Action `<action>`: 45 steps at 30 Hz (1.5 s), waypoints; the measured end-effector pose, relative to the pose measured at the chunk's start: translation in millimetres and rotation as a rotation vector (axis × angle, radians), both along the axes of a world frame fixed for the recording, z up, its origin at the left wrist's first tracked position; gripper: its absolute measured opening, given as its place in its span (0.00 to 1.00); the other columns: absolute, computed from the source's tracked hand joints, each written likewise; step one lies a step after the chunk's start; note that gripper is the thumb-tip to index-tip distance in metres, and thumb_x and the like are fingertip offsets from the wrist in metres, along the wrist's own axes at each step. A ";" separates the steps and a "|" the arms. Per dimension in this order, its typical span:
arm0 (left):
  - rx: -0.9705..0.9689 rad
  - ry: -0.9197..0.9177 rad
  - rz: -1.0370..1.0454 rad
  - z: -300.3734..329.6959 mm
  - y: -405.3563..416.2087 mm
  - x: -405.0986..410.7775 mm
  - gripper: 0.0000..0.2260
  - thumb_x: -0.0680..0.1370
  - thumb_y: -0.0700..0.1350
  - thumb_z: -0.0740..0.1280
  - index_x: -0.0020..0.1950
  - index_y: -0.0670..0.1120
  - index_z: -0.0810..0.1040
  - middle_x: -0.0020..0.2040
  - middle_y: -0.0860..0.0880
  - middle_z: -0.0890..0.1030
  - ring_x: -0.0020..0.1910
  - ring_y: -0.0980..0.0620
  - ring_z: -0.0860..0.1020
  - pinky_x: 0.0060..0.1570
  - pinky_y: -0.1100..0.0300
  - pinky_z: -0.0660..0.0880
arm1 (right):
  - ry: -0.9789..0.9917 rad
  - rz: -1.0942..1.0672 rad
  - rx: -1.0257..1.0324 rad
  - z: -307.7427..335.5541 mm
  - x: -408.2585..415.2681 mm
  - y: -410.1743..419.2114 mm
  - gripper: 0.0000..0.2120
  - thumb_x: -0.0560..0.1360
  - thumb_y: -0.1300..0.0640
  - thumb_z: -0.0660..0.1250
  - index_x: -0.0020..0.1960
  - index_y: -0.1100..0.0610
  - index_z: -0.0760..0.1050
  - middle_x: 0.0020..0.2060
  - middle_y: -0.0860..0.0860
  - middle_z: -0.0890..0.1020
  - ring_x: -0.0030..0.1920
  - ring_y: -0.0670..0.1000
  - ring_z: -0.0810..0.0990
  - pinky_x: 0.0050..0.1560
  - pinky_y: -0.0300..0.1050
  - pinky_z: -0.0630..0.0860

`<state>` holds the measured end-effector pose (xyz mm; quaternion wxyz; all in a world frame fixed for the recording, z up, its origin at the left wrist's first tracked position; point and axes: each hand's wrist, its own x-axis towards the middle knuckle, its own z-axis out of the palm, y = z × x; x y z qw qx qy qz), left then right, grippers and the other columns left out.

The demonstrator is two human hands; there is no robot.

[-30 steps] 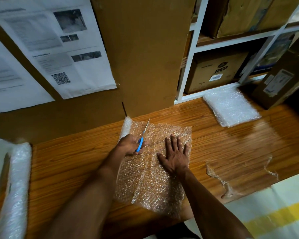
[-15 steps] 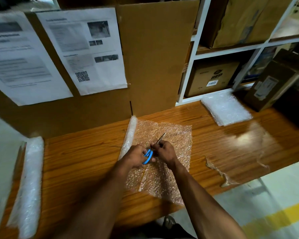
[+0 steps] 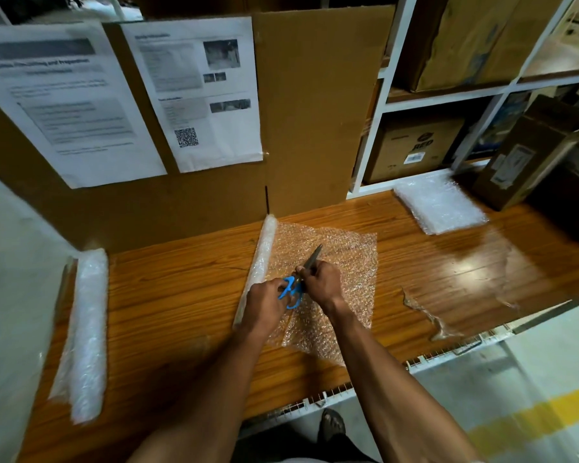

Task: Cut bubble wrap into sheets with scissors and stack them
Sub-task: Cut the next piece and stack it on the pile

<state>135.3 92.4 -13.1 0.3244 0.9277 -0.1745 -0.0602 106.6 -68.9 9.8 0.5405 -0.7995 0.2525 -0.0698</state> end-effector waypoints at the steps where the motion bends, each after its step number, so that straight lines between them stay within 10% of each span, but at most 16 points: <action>1: 0.009 -0.016 0.005 2.1 2.2 -0.8 0.17 0.73 0.51 0.79 0.61 0.53 0.83 0.52 0.51 0.87 0.47 0.54 0.85 0.44 0.53 0.84 | 0.001 0.012 0.031 -1.8 -0.9 -0.1 0.08 0.81 0.55 0.73 0.46 0.59 0.83 0.40 0.55 0.87 0.41 0.54 0.88 0.45 0.55 0.86; 7: 0.081 -0.027 0.076 13.9 0.9 2.8 0.17 0.74 0.52 0.79 0.61 0.51 0.84 0.52 0.50 0.87 0.47 0.51 0.84 0.45 0.53 0.84 | -0.043 0.064 0.291 -10.1 -13.5 -4.1 0.11 0.84 0.53 0.68 0.55 0.60 0.83 0.50 0.56 0.88 0.50 0.54 0.88 0.55 0.53 0.85; 12: 0.184 -0.005 0.172 15.7 -11.9 12.1 0.14 0.75 0.48 0.78 0.58 0.45 0.84 0.52 0.44 0.86 0.47 0.46 0.84 0.45 0.52 0.84 | 0.084 0.182 -0.216 -37.9 -37.5 -33.0 0.08 0.84 0.55 0.68 0.61 0.55 0.80 0.57 0.53 0.85 0.52 0.49 0.84 0.53 0.37 0.81; 19: 0.361 -0.065 0.189 1.5 -26.4 15.6 0.06 0.78 0.46 0.73 0.53 0.47 0.86 0.49 0.44 0.87 0.48 0.44 0.85 0.43 0.52 0.82 | 0.232 0.150 -0.642 -70.8 -69.0 -60.2 0.15 0.79 0.57 0.69 0.65 0.51 0.77 0.63 0.52 0.76 0.60 0.53 0.76 0.58 0.50 0.78; 23: 0.292 -0.145 0.116 -2.1 -40.8 16.7 0.04 0.80 0.45 0.70 0.52 0.50 0.85 0.51 0.49 0.84 0.48 0.47 0.83 0.41 0.53 0.80 | 0.325 0.095 -0.654 -73.7 -61.1 -85.8 0.15 0.85 0.50 0.65 0.70 0.51 0.71 0.65 0.54 0.77 0.54 0.47 0.77 0.52 0.41 0.80; 33: 0.182 -0.107 -0.262 -15.6 -102.8 42.1 0.18 0.81 0.39 0.68 0.67 0.55 0.81 0.68 0.52 0.78 0.65 0.51 0.74 0.64 0.56 0.75 | 0.477 0.200 -0.798 -56.9 -59.3 -127.3 0.33 0.81 0.56 0.69 0.82 0.52 0.58 0.81 0.56 0.61 0.78 0.58 0.62 0.77 0.56 0.64; 41: 0.310 -0.133 -0.283 -30.4 -122.5 58.1 0.12 0.79 0.44 0.72 0.61 0.56 0.83 0.66 0.53 0.79 0.64 0.51 0.73 0.63 0.52 0.74 | 0.416 0.217 -0.770 -58.5 -59.1 -147.2 0.31 0.78 0.50 0.73 0.77 0.51 0.64 0.76 0.53 0.66 0.72 0.56 0.67 0.74 0.55 0.66; 45: 0.315 -0.152 -0.289 -33.9 -122.7 61.2 0.10 0.79 0.44 0.73 0.58 0.56 0.84 0.66 0.52 0.79 0.63 0.50 0.73 0.62 0.51 0.75 | 0.283 0.183 -0.817 -69.8 -61.6 -152.4 0.20 0.84 0.39 0.60 0.70 0.48 0.69 0.69 0.51 0.73 0.66 0.54 0.72 0.68 0.54 0.71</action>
